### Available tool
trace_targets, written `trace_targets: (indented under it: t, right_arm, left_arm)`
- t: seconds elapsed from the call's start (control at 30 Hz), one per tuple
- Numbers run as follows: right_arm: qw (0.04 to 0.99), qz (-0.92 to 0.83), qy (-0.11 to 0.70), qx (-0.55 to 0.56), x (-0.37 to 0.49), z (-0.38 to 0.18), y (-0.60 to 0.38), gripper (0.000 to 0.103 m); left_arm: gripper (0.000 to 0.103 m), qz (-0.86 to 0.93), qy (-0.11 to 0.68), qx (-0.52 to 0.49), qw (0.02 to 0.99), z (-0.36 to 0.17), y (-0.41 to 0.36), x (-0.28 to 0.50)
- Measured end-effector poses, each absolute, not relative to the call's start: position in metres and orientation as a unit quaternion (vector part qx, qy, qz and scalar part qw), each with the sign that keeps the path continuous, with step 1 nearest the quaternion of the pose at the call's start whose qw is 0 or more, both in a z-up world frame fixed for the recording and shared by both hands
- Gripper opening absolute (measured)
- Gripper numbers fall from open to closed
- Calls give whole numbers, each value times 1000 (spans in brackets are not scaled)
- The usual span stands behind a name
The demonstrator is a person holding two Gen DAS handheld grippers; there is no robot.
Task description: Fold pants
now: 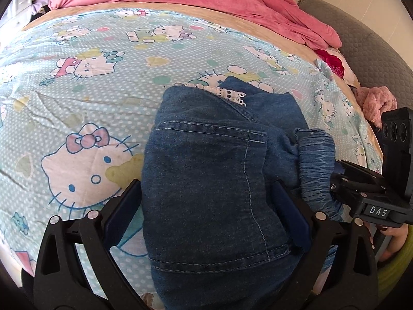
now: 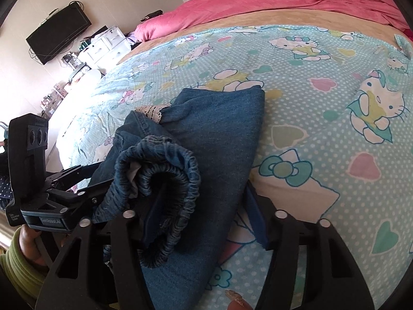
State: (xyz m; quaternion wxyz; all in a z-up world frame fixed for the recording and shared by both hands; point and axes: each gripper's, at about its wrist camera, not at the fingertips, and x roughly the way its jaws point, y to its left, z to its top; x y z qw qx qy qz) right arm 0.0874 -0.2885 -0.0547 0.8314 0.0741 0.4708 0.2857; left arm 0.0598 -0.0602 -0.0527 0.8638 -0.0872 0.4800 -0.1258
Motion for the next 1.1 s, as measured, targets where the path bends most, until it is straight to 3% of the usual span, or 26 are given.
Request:
trace_targets:
  t: [0.03,0.17,0.33,0.43,1.1]
  right_arm:
    - [831,289,470,76,87,-54,-289,47]
    - [831,300,463,74,84,-51,-285,29]
    - [843,304,441,48,76,-41,-279,21]
    - [849,312,425,38,71,-32,-276,19]
    - [867,319,383,-3,114,2,-256,18]
  left_arm:
    - [79,-131,480,-90,863,-52,-61,59]
    - [73,-129,478,-92,864,-51,-64,59]
    - [50,-124,472,-91,868,-44,-65,57]
    - [43,-124,466,-88,871,-36,-65,55]
    - [36,-119,425,-100,892,-4,-67,93]
